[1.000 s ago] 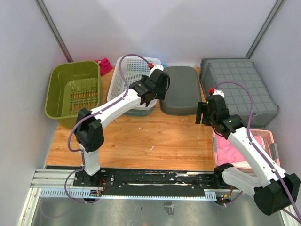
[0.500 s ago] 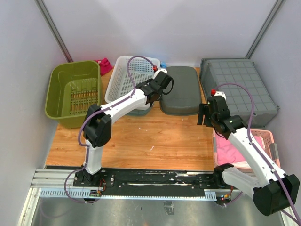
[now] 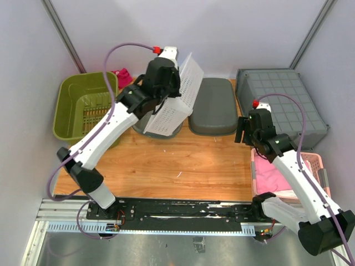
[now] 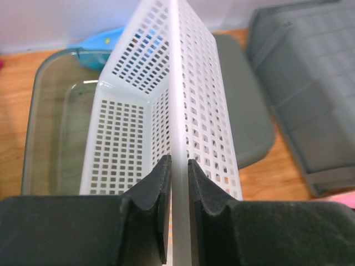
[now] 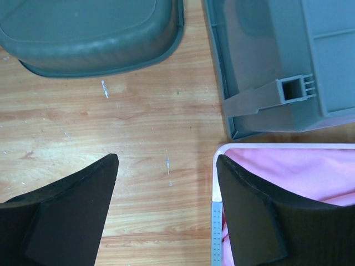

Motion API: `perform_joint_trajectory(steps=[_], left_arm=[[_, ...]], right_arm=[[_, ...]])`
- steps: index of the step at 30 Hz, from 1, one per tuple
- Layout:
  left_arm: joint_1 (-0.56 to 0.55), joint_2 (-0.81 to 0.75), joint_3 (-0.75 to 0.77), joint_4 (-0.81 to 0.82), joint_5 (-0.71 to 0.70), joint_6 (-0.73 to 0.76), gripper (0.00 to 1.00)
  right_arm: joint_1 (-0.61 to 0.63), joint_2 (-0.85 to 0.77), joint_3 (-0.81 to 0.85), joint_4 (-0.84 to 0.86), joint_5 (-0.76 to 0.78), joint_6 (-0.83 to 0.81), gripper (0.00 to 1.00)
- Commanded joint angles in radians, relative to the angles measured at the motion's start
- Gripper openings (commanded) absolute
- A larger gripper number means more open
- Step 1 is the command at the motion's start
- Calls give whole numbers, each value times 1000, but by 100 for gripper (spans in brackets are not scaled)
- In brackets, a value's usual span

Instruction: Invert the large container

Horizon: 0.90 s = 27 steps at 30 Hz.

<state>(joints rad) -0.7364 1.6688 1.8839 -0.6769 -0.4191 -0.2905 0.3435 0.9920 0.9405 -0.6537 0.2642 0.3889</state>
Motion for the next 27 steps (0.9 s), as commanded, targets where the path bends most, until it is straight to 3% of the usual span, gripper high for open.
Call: perform_joint_trajectory(steps=[1, 15, 19, 22, 27], left_arm=[[-8, -101, 39, 40, 185, -40, 0], [-8, -417, -273, 246, 597, -313, 0], [-8, -480, -426, 321, 745, -407, 0], [-8, -548, -566, 371, 765, -491, 0], [-8, -650, -841, 613, 838, -711, 0]], right_arm=[[-17, -38, 72, -42, 56, -5, 73], [-40, -179, 167, -117, 192, -39, 73], [-40, -206, 184, -157, 223, -40, 72], [-39, -226, 211, -187, 249, -54, 72], [-40, -230, 328, -255, 286, -65, 71]])
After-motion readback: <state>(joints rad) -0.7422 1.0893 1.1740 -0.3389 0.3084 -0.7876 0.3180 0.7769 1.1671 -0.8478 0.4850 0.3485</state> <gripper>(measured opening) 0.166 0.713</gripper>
